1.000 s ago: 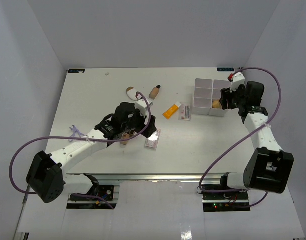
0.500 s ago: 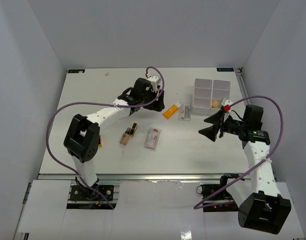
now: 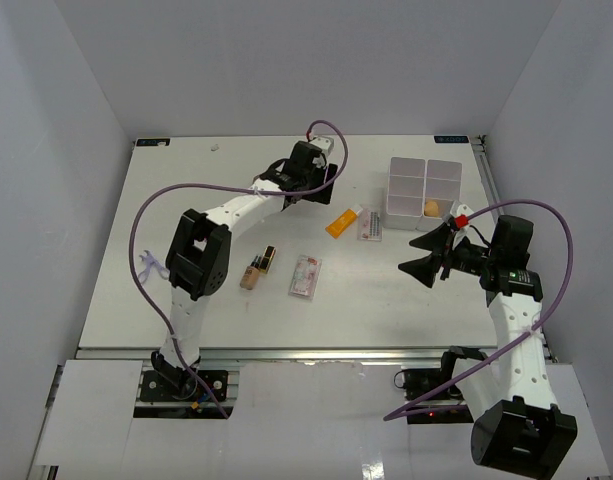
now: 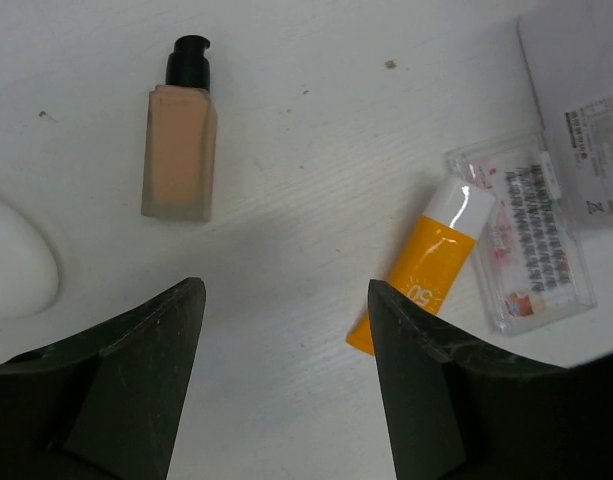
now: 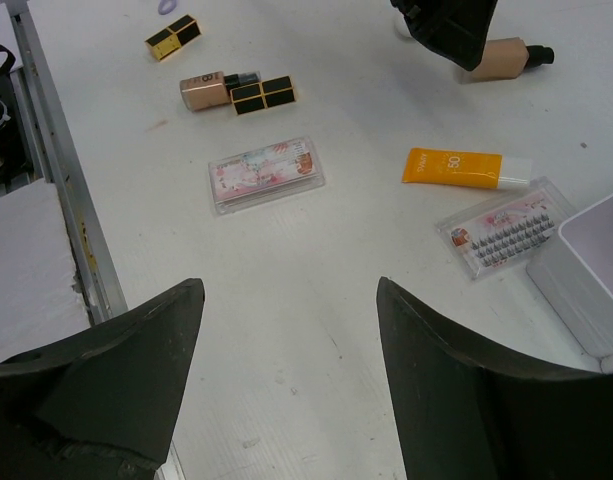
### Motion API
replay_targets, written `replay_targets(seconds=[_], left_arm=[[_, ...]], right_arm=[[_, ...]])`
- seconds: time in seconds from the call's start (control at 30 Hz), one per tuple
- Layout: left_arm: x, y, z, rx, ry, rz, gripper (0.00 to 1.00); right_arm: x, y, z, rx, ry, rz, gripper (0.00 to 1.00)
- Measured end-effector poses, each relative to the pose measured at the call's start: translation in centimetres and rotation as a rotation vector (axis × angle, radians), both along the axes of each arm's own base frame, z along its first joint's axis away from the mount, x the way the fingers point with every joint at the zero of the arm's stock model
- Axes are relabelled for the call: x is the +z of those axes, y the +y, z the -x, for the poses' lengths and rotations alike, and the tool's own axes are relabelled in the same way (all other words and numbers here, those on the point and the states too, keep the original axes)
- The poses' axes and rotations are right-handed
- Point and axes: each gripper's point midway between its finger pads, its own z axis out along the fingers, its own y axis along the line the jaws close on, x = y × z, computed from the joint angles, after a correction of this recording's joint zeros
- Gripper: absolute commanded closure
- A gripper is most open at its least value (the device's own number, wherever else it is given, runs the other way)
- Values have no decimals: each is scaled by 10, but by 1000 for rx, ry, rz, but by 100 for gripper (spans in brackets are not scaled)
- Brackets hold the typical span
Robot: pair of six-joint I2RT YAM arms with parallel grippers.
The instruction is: Organize the makeup
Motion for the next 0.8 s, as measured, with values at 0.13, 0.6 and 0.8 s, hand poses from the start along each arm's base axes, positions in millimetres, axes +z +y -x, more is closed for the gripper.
replay_targets(seconds=[0.13, 0.6, 0.8], left_arm=[[-22, 6, -21, 31, -23, -99, 23], [-57, 23, -60, 63, -68, -265, 27], [-66, 34, -67, 65, -60, -282, 30]], right_arm=[[2, -1, 0, -6, -1, -5, 23], [2, -2, -2, -13, -5, -8, 23], [1, -3, -3, -17, 4, -11, 23]])
